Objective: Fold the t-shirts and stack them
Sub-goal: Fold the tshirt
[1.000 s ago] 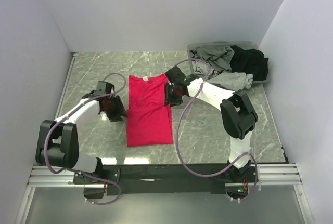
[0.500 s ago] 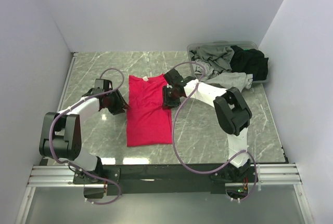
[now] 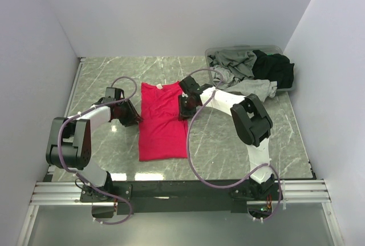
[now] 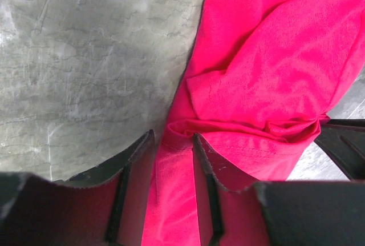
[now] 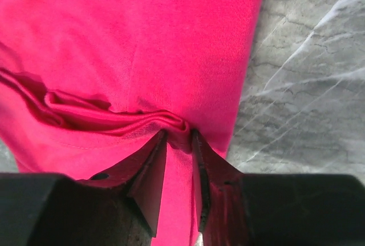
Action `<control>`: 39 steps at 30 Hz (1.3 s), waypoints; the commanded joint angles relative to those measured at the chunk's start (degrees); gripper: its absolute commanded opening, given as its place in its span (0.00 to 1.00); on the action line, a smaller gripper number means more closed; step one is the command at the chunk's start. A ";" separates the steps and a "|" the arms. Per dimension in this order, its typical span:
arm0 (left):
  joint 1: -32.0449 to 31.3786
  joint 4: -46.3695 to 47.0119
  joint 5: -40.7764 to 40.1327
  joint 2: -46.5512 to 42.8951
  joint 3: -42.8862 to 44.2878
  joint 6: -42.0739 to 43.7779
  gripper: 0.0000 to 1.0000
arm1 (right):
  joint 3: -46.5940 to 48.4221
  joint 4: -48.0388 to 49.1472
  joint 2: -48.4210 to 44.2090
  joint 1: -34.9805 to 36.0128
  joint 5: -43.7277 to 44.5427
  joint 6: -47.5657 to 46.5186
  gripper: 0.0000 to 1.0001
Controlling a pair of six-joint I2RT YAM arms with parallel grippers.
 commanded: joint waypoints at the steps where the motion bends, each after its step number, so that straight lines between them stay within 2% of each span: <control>1: 0.16 1.91 -0.74 0.32 0.41 0.75 0.39 | 2.65 0.62 0.74 -0.35 -0.61 -1.13 0.31; 10: 0.16 3.49 0.14 2.07 -0.20 0.49 0.32 | 3.27 0.00 0.48 -0.44 -0.70 -1.22 0.13; 13: 0.16 4.54 0.84 2.51 -0.55 0.23 0.26 | 3.10 -0.08 -0.13 -0.44 -0.70 -1.04 0.07; 19: 0.16 6.12 1.82 3.04 -0.64 -0.48 0.01 | 2.92 -0.52 -1.62 -0.52 -0.35 -0.78 0.00; 30: 0.16 9.02 2.25 -1.53 -1.61 -1.18 0.00 | 0.37 -1.14 -6.81 -1.14 1.67 0.28 0.00; 39: 0.16 9.64 1.99 -2.58 -1.52 -1.62 0.00 | -0.24 -1.93 -6.99 -1.58 2.20 0.02 0.00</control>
